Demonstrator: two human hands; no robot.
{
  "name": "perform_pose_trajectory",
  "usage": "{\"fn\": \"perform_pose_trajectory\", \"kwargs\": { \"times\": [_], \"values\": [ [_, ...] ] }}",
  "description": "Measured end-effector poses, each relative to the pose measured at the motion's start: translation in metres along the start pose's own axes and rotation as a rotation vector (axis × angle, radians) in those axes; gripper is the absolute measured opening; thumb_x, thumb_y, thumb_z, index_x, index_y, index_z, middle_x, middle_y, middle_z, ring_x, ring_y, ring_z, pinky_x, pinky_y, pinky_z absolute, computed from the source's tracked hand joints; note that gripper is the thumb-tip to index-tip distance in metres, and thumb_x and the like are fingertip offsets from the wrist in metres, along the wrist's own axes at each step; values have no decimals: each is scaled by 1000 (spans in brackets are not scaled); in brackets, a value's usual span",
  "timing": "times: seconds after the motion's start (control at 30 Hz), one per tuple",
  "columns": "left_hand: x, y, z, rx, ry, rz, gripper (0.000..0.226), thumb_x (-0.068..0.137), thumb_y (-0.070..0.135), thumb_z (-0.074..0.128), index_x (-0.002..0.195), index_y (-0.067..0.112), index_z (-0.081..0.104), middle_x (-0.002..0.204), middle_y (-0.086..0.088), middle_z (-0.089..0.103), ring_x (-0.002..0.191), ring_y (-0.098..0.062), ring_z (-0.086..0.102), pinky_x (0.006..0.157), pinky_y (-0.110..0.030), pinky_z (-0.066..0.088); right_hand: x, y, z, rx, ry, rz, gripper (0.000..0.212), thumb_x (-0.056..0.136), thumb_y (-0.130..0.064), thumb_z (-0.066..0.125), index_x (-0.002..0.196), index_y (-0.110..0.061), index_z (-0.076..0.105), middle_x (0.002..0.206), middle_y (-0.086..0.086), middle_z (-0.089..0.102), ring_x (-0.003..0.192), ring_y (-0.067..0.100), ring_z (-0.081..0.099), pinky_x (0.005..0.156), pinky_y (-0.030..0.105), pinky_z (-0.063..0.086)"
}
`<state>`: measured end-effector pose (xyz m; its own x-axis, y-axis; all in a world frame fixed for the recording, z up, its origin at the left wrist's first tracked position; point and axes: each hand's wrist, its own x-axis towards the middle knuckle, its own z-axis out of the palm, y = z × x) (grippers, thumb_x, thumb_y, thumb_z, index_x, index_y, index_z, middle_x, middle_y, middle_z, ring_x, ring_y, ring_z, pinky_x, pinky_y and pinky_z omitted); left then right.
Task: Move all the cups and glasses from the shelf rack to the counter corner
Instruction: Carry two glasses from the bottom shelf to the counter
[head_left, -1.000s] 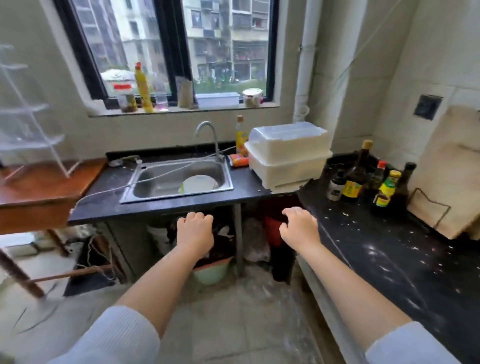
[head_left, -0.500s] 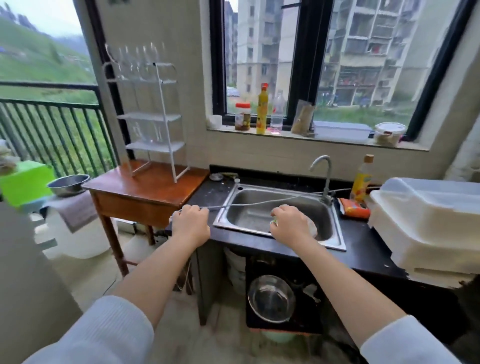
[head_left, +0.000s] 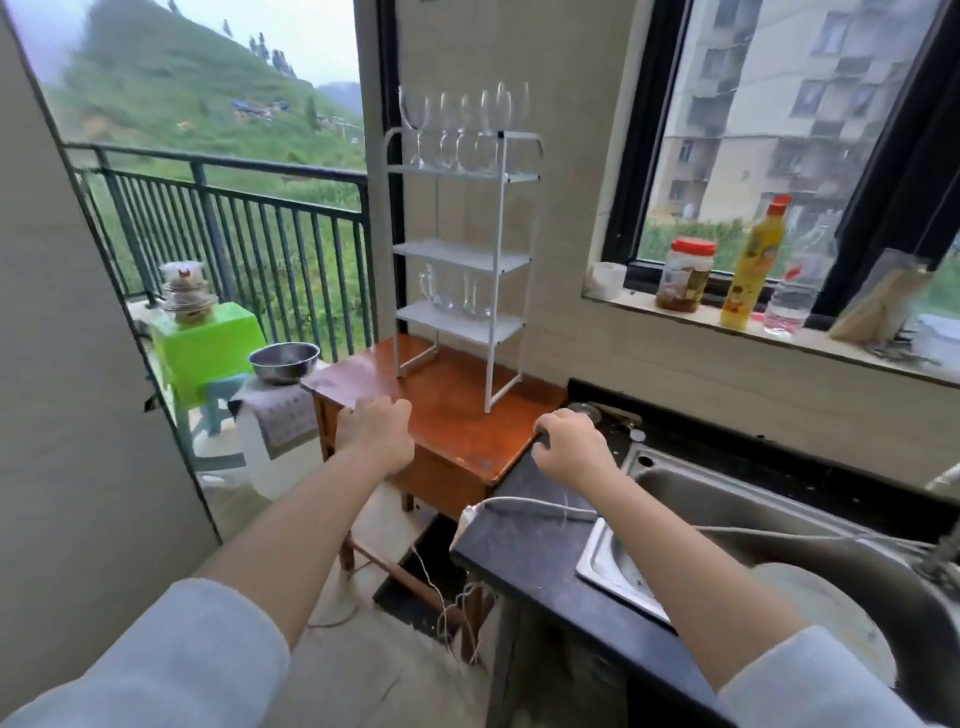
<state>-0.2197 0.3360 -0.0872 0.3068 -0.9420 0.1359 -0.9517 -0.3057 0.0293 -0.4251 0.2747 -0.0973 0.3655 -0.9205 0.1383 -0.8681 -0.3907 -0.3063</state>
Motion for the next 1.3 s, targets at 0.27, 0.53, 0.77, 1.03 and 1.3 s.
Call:
{"fn": "perform_pose_trajectory", "kwargs": {
  "times": [0.27,0.53,0.77,1.03,1.3],
  "values": [
    [144,-104,12,-12,-37,31,37,87,17,43,122,12,50,131,-14,50,124,-31,41,99,-42,38,149,-77,41,113,35,38,33,84,-13,48,113,-6,62,120,17,59,112,33,52,93,36,46],
    [254,-159,29,-27,-53,71,37,87,14,43,124,11,50,131,-13,51,125,-31,39,96,-43,39,265,-115,68,151,41,92,35,85,-12,49,118,-2,59,124,18,60,114,31,54,94,34,44],
    [348,-169,64,-87,-81,178,34,89,19,44,121,9,51,128,-14,53,121,-31,44,91,-41,43,363,-104,95,251,41,211,39,89,-12,48,126,0,51,133,18,54,124,31,48,101,35,38],
    [460,-129,96,-429,-170,202,43,86,20,51,127,10,50,126,-14,58,113,-30,55,86,-34,46,466,-80,120,481,197,359,45,87,-10,50,130,-2,39,134,18,46,122,33,44,84,28,33],
    [546,-87,121,-932,-243,-9,67,88,26,57,145,14,24,147,-8,41,130,-25,44,99,-32,40,517,-71,137,910,422,465,15,85,-6,45,95,-18,45,77,-8,45,73,10,45,62,17,38]
  ]
}}
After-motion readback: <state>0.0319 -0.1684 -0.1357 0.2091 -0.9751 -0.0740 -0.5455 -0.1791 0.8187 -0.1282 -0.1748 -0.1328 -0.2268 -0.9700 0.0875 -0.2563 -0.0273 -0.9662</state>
